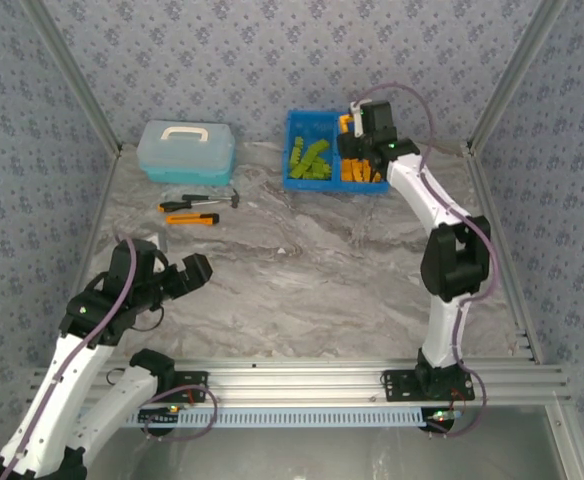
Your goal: Sort the legos into containers by color
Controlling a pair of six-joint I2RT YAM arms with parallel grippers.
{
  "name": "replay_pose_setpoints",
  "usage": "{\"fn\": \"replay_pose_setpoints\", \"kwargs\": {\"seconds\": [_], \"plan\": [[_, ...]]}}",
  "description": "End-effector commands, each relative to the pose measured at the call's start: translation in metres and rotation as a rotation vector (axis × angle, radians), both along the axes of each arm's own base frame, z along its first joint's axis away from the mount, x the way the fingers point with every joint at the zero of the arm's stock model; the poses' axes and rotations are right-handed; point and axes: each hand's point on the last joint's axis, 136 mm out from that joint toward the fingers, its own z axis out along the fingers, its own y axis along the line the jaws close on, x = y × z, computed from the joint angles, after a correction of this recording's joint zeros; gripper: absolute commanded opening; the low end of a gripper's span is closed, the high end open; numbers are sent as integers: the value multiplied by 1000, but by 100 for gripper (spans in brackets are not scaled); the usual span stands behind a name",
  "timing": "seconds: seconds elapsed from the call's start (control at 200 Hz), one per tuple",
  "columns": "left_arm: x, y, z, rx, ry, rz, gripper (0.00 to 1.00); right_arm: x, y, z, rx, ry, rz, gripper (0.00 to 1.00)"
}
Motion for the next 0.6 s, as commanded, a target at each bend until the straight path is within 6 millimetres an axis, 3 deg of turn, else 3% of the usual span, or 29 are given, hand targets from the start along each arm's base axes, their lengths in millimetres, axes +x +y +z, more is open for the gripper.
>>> {"fn": "replay_pose_setpoints", "kwargs": {"seconds": [0.0,0.115,0.285,0.365,0.495,0.595], "plan": [[1,-36,23,-120,-120,-201,99,22,-21,-31,51,89,-107,41],[1,-61,48,-220,-252,-339,99,48,-31,-55,73,132,-137,41],[-3,-73,70,-221,-350,-442,99,67,-39,-81,110,180,-175,43],[-3,-76,77,-205,-383,-466,99,70,-38,-78,124,175,-175,48],[3,-74,76,-178,-393,-452,99,68,-37,-56,123,141,-168,67],[7,-77,74,-178,-400,-456,99,63,-40,-34,118,115,-169,69]]}}
